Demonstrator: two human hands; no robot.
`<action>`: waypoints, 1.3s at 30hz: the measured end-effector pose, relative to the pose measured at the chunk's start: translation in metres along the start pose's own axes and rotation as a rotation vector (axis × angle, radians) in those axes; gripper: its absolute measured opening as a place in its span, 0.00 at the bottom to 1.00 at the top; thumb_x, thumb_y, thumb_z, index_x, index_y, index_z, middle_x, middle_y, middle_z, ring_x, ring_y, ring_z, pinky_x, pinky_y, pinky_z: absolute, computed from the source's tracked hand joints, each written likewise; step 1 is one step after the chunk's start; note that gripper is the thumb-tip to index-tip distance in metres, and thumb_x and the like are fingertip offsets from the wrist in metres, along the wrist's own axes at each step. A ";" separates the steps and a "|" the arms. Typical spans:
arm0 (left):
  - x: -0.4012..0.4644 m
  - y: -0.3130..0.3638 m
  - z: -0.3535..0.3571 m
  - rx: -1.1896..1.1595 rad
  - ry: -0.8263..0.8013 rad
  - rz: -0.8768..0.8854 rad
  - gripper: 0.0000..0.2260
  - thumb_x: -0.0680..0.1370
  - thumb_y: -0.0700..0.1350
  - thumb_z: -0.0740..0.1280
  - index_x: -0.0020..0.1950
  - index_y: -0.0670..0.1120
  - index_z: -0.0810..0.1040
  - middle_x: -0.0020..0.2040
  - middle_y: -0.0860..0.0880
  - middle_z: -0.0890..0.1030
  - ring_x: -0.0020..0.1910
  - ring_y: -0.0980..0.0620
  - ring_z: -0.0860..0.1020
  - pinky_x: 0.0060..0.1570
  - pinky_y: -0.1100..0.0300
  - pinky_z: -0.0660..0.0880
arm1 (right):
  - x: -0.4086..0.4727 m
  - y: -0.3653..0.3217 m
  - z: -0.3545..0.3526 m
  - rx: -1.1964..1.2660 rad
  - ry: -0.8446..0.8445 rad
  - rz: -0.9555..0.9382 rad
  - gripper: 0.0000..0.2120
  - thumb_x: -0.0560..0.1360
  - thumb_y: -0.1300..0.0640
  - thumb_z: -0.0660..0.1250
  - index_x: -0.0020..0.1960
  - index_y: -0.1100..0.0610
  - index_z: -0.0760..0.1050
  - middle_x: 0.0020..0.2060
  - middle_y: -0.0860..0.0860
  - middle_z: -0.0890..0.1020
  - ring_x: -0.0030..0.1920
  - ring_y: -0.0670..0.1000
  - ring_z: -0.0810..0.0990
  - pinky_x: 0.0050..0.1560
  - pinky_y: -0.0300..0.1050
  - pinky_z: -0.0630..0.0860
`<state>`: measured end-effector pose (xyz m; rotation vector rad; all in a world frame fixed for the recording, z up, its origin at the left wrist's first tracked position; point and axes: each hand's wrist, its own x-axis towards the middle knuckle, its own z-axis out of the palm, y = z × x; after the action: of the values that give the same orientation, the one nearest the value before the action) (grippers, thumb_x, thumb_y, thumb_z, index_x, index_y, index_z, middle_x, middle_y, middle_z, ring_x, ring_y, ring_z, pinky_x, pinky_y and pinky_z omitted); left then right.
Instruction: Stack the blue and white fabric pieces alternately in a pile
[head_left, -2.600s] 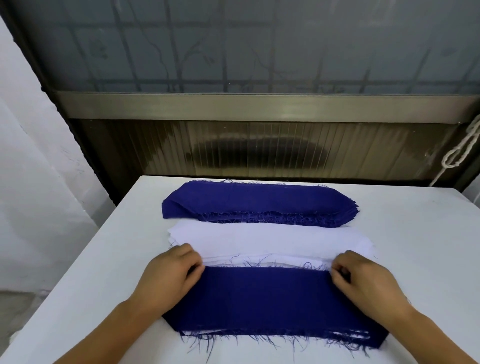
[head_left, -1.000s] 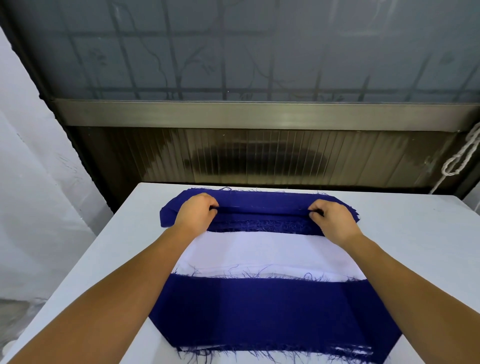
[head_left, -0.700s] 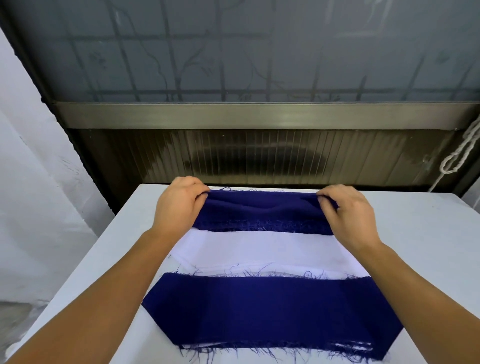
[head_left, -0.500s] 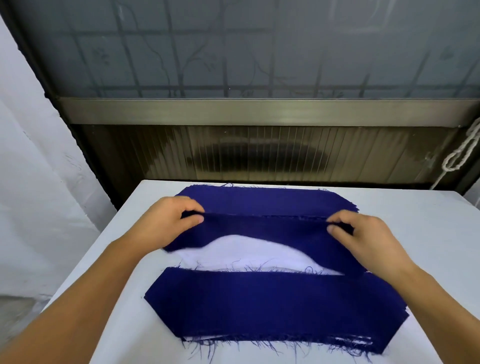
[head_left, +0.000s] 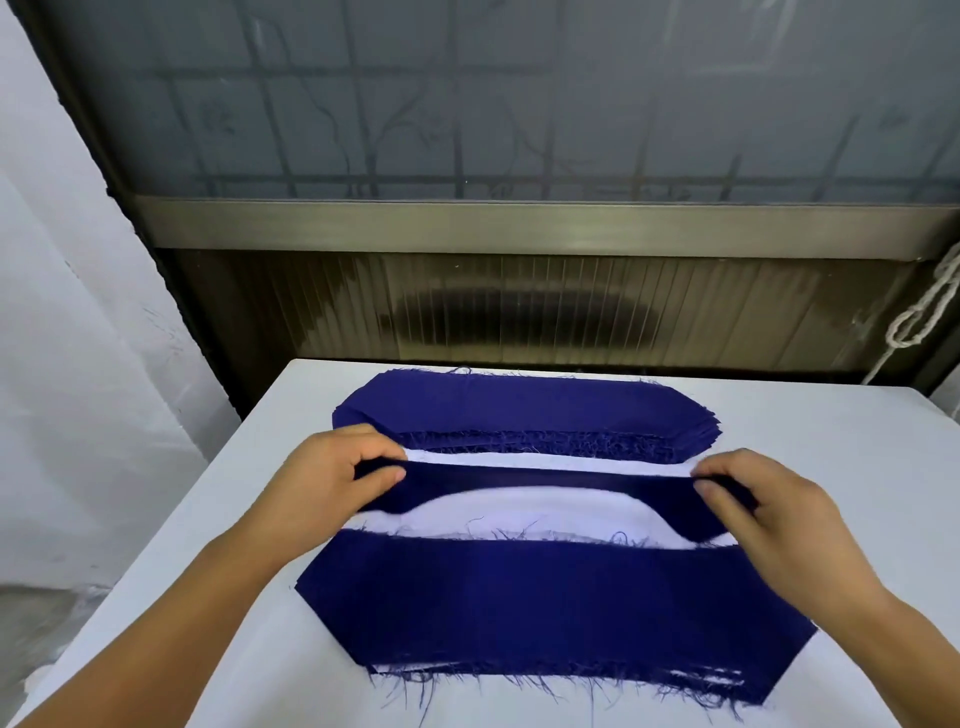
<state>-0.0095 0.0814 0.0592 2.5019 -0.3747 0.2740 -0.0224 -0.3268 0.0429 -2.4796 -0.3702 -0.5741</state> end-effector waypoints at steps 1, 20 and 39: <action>-0.005 0.003 0.000 0.073 0.074 0.076 0.07 0.75 0.45 0.72 0.49 0.57 0.82 0.44 0.65 0.79 0.46 0.64 0.77 0.42 0.73 0.72 | -0.007 0.002 -0.001 -0.067 0.064 -0.117 0.08 0.80 0.53 0.60 0.47 0.48 0.78 0.42 0.38 0.80 0.43 0.46 0.77 0.45 0.33 0.70; -0.089 -0.033 0.065 0.269 -0.050 0.414 0.12 0.81 0.54 0.58 0.45 0.54 0.79 0.52 0.61 0.76 0.49 0.62 0.75 0.53 0.69 0.69 | -0.070 0.021 0.015 -0.265 -0.067 -0.434 0.19 0.57 0.70 0.65 0.45 0.53 0.75 0.40 0.51 0.82 0.46 0.50 0.73 0.48 0.38 0.69; -0.093 -0.017 0.058 0.257 -0.132 0.283 0.10 0.71 0.62 0.69 0.40 0.56 0.76 0.48 0.64 0.75 0.46 0.66 0.72 0.47 0.72 0.68 | -0.068 0.026 0.014 -0.154 -0.068 -0.222 0.21 0.58 0.68 0.50 0.43 0.48 0.65 0.47 0.42 0.71 0.45 0.46 0.71 0.55 0.29 0.63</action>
<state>-0.0852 0.0800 -0.0221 2.7236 -0.7953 0.2838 -0.0676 -0.3488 -0.0115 -2.6292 -0.6576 -0.6286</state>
